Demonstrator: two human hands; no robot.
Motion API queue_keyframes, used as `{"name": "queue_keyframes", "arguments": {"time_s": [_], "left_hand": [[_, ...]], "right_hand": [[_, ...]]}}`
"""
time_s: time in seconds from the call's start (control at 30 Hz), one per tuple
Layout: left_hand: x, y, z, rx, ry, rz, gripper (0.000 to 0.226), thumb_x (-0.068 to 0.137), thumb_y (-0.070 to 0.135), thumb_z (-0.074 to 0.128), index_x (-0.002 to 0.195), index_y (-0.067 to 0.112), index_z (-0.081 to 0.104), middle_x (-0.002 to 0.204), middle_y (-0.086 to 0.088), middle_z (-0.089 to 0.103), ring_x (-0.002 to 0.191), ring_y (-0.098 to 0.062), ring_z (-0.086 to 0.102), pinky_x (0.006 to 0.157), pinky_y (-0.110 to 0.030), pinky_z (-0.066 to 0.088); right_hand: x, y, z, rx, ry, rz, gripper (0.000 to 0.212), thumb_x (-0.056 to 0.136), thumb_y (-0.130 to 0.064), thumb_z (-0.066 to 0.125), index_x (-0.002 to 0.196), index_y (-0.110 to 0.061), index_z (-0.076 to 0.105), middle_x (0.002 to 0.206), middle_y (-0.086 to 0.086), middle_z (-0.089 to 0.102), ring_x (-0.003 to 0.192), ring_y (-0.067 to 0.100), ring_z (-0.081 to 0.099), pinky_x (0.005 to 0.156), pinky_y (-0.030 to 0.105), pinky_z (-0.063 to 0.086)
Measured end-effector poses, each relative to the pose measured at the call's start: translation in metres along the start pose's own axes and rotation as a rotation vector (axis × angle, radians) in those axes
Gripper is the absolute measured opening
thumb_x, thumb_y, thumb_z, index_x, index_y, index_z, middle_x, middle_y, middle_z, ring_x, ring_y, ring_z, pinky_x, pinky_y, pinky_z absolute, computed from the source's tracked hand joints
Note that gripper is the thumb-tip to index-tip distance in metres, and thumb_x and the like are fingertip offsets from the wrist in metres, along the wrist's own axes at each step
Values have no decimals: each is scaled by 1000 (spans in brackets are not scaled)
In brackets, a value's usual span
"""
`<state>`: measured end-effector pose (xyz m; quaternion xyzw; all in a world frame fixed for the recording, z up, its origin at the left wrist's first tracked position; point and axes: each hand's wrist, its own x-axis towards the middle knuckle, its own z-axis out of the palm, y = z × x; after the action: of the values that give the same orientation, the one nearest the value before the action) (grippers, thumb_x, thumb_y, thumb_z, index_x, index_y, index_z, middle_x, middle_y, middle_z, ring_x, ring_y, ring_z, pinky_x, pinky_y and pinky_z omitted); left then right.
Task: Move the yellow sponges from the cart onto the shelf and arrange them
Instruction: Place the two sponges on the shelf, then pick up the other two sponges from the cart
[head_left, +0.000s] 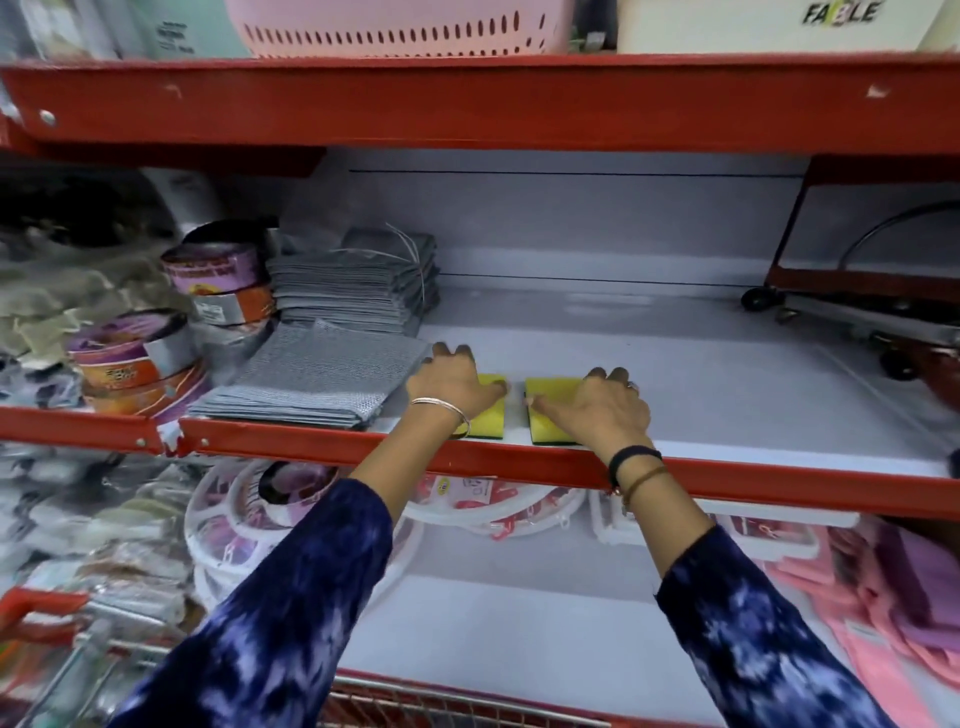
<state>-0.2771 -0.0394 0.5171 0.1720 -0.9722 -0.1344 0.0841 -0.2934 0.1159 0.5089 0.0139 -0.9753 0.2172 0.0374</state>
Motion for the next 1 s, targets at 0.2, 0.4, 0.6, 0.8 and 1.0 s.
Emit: {"name": "queue_keyframes", "arguments": {"time_s": [0.2,0.4,0.6,0.8,1.0], "left_hand": [[-68,-18,-3,-391,512,288,35,86,36,59,112,14,55,117,-3,53,102,-22,61,75,-35,51],[-145,-45,60,-391,354,634,36,84,32,58,111,8,58,113,-8,55,100,-20,58,72,-35,56],[-228,-86,170,-373,69,530,37,87,39,50,112,13,57,112,-2,56,88,-15,62,55,-34,57],[-295,-135,275,-259,-328,236,46,91,40,48,123,7,52,116,-11,54,93,-27,60,63,-29,45],[-350,-170,361,-248,-710,-94,49,92,36,55,132,8,45,136,-13,44,124,-31,48,87,-42,50]], "right_hand": [[-81,24,-21,141,205,-205,64,81,-54,62,126,-9,51,124,13,53,119,34,50,93,40,45],[-163,59,18,187,31,-219,50,83,-50,61,121,-18,55,120,0,59,107,23,59,82,34,49],[-207,108,103,62,-317,-126,55,87,-50,56,129,-15,51,127,2,58,115,23,57,87,33,48],[-237,159,199,-113,-636,-7,49,87,-44,56,120,-8,56,124,12,60,112,31,60,88,38,52],[-276,208,293,-283,-960,129,64,93,-48,50,141,-8,37,147,13,41,132,33,45,105,44,43]]}}
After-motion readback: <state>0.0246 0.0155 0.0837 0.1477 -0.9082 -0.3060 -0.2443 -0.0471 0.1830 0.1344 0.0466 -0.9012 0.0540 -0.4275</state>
